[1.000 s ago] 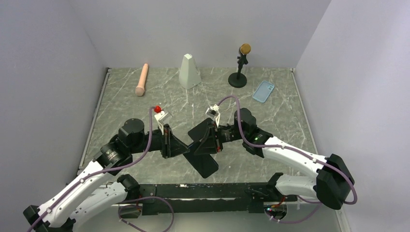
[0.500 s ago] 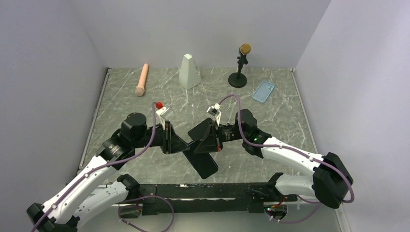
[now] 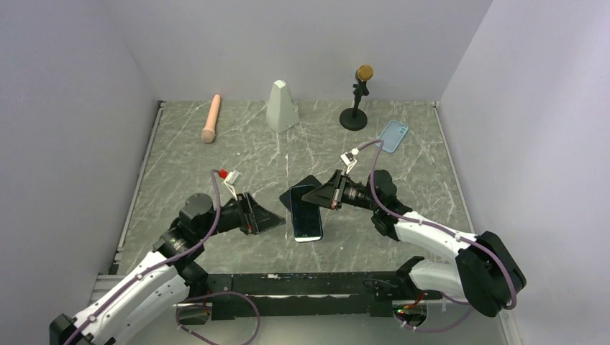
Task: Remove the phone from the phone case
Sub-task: Remove the phone case from the phone.
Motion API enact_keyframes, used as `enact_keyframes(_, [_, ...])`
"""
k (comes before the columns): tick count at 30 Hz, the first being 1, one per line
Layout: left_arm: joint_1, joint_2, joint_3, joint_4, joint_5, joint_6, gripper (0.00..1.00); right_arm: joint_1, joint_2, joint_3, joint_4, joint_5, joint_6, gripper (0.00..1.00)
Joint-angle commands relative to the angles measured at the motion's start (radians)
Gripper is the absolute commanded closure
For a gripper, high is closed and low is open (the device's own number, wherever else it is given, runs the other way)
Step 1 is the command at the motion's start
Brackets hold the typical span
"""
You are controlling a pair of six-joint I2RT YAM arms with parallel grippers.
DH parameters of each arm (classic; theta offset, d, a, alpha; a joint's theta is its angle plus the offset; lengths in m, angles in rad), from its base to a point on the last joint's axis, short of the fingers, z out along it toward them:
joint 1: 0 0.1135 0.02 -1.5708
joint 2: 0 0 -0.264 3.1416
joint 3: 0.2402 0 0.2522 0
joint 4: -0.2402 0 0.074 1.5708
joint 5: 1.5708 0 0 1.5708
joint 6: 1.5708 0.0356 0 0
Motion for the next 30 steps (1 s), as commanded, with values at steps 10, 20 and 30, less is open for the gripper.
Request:
enact_keyframes(10, [-0.135, 0.078, -0.233, 0.647, -0.038, -0.441, 0.25, 0.002, -0.06, -0.077, 0.282, 0.226, 0.158, 1.0])
enact_keyframes(20, [-0.183, 0.146, -0.248, 0.744, -0.059, -0.492, 0.28, 0.002, -0.082, -0.103, 0.294, 0.245, 0.146, 1.0])
enact_keyframes(30, [-0.214, 0.228, -0.249, 0.867, -0.092, -0.517, 0.28, 0.004, -0.044, -0.11, 0.391, 0.217, 0.189, 1.0])
